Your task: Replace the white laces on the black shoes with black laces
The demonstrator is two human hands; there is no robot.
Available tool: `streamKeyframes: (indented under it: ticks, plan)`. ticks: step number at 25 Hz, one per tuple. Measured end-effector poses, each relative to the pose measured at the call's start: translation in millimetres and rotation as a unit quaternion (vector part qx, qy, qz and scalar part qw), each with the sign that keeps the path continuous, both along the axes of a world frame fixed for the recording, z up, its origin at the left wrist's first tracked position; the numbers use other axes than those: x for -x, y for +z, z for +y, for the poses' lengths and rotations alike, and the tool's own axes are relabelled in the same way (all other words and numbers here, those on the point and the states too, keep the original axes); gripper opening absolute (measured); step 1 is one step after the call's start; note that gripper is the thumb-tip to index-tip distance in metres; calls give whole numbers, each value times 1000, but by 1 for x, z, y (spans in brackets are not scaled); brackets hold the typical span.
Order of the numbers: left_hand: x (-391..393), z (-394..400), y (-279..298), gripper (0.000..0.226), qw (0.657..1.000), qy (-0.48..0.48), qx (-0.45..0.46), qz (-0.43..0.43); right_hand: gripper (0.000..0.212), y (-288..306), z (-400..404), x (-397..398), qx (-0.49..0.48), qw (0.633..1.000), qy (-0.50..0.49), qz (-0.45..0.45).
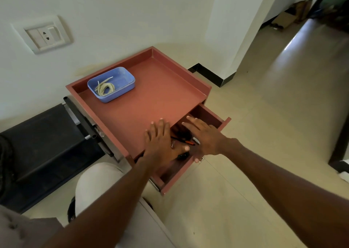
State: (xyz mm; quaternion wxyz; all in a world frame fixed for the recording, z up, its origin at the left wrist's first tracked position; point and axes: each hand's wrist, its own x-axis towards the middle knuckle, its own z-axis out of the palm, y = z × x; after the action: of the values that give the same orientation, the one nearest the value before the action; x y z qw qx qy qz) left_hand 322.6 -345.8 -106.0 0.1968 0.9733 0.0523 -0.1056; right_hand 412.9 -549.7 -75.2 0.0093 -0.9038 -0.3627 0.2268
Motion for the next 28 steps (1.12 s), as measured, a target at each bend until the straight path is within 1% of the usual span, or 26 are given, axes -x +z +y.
streamKeyframes:
  ticks: [1, 2, 3, 5, 8, 10, 12, 14, 15, 17, 18, 19, 22, 24, 25, 26, 27, 28]
  plan:
    - [11, -11, 0, 139, 1000, -18, -5, 17, 142, -1, -2, 4, 40, 999, 15, -15]
    - [21, -20, -1, 148, 999, -27, -8, 29, 146, -4, -1, 8, 57, 998, 17, -33]
    - [29, -26, -3, 154, 999, -33, -19, 36, 147, -6, 1, 11, 53, 997, 15, -54]
    - [39, -28, -8, 161, 996, -38, -64, 42, 145, -10, 5, 8, 15, 996, 12, -87]
    - [43, -20, -8, 160, 993, 6, -111, 39, 141, -13, 6, 4, -20, 992, -21, -119]
    - [40, -13, -5, 155, 990, 51, -129, 36, 137, -16, 12, 0, -36, 989, -35, -135]
    - [37, -4, -3, 142, 985, 88, -147, 30, 124, -18, 28, -5, -58, 987, -20, -151]
    - [31, 6, -3, 122, 977, 115, -176, 20, 106, -20, 55, -9, -78, 984, -21, -157]
    - [26, 12, -4, 112, 974, 120, -192, 8, 94, -19, 69, -11, -88, 983, -33, -159]
    - [17, 20, -3, 94, 967, 106, -230, -23, 73, -22, 96, -12, -88, 976, -57, -191]
    - [13, 21, -5, 88, 964, 91, -245, -37, 69, -26, 105, -14, -78, 972, -62, -211]
    - [11, 19, -5, 83, 964, 78, -254, -31, 68, -28, 110, -15, -68, 970, -66, -223]
    - [10, 10, -8, 75, 959, 80, -271, -31, 66, -32, 104, -17, -66, 967, -43, -240]
    - [9, 14, -2, 70, 966, 85, -242, -21, 63, -24, 106, -12, -50, 971, -34, -231]
    - [10, 18, 2, 72, 971, 85, -225, -14, 63, -17, 110, -9, -36, 976, -36, -213]
    - [10, 20, 9, 76, 974, 92, -205, -6, 62, -11, 114, -7, -20, 982, -37, -184]
    - [12, 21, 23, 79, 981, 98, -164, 25, 62, 0, 116, -6, 2, 987, -37, -157]
    - [13, 22, 36, 79, 986, 93, -133, 29, 63, 13, 118, -4, 22, 991, -36, -127]
